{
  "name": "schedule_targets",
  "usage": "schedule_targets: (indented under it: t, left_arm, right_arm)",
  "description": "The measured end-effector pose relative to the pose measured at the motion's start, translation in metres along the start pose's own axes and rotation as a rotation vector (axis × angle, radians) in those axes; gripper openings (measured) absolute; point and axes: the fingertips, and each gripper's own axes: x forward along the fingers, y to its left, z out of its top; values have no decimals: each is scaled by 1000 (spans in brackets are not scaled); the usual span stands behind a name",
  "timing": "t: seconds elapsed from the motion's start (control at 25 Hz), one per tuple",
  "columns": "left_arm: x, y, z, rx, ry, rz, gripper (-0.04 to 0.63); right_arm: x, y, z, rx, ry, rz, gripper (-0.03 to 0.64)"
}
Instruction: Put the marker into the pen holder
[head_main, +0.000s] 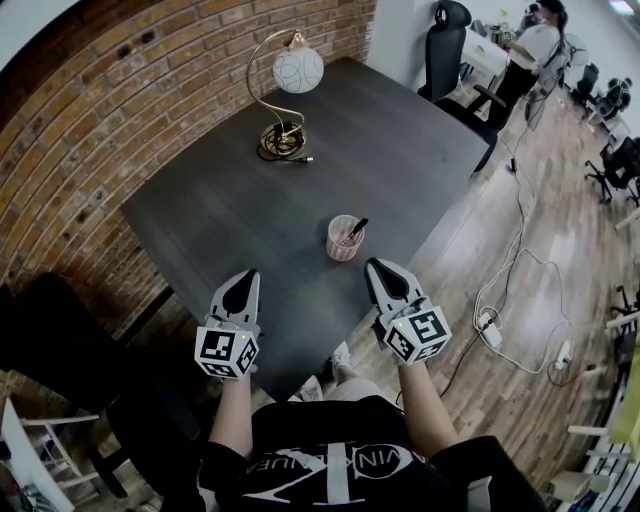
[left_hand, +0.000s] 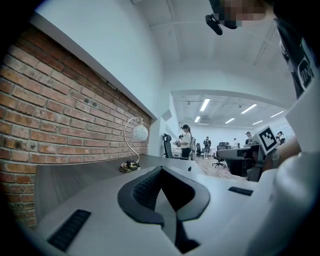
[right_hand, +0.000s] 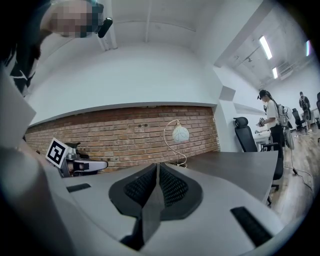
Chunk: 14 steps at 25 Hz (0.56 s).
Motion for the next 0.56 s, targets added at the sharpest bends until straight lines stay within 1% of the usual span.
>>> schedule_targets:
  t: [0.28,0.56]
  left_arm:
    - [-2,-3,0,2,0,-12,12]
    - [-4,-3,-2,0,3,-15,12]
  right_arm:
    - [-7,0,0,6,-5,-16,37]
    - [-8,-1,0,34,-16,-27,37]
